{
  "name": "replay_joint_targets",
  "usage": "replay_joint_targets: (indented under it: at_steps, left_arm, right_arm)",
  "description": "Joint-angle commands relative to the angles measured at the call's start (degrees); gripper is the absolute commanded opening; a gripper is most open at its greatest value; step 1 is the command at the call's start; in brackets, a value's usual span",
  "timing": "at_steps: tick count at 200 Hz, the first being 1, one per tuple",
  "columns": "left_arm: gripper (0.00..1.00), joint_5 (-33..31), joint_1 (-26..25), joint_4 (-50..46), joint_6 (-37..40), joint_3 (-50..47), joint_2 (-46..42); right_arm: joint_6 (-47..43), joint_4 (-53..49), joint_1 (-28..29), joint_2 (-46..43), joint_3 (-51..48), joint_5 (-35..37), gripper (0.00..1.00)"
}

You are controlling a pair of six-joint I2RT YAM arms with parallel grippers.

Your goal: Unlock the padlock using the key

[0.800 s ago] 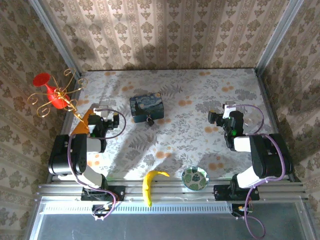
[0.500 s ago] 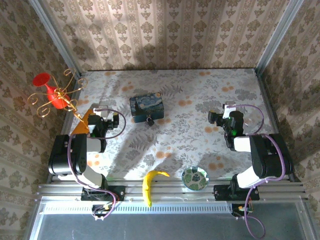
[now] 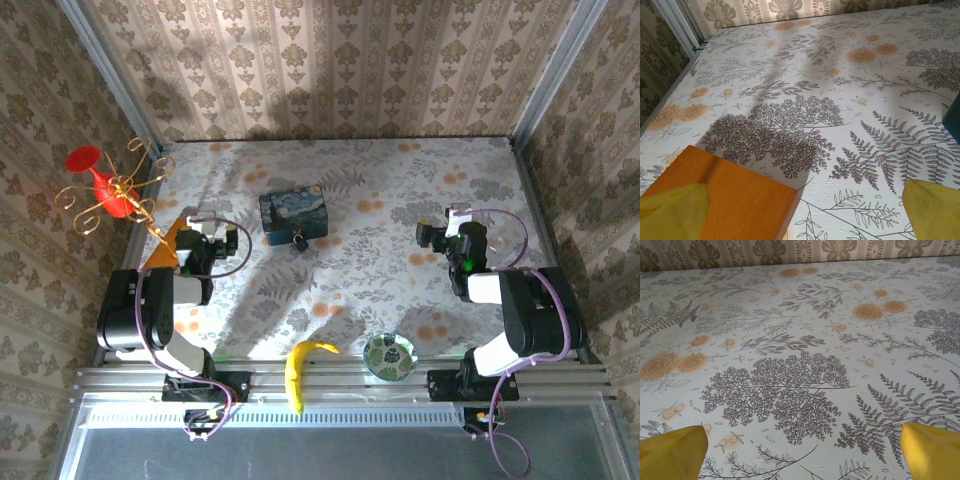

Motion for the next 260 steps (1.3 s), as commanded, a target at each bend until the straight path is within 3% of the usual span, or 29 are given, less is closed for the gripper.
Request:
replay_joint_targets:
  at_steps: [1,136,162,212,260]
  left_arm:
    - [1.0,-0.4,-0.4,0.3,0.6,1.2,0.0]
    - [1.0,1.7,0.8,-0.1,-0.2,1.3,-0.1]
    - [1.0,-0.4,0.8,0.0,-1.1,0.9,-1.2]
    - [1.0,-4.1,-0.5,-4.4,-0.4,0.2,-8.2]
    - [1.0,-12.0,-6.5,-9.3,4.1,1.1,-14.2]
  right_arm:
    - [-0.7,0.1,0.1,0.5,1.0,1.3,1.0]
    - [-0.8,0.4,0.1,0.4,0.8,1.3,1.0]
    - [-0.9,0.4,0.1,0.3,0.8,1.2,1.0]
    - [-1.1,-6.5,0.2,-3.8,2.8,1.1,1.0]
    - [2.6,-21.3,0.6,-13.1,6.9,6.8,1.0]
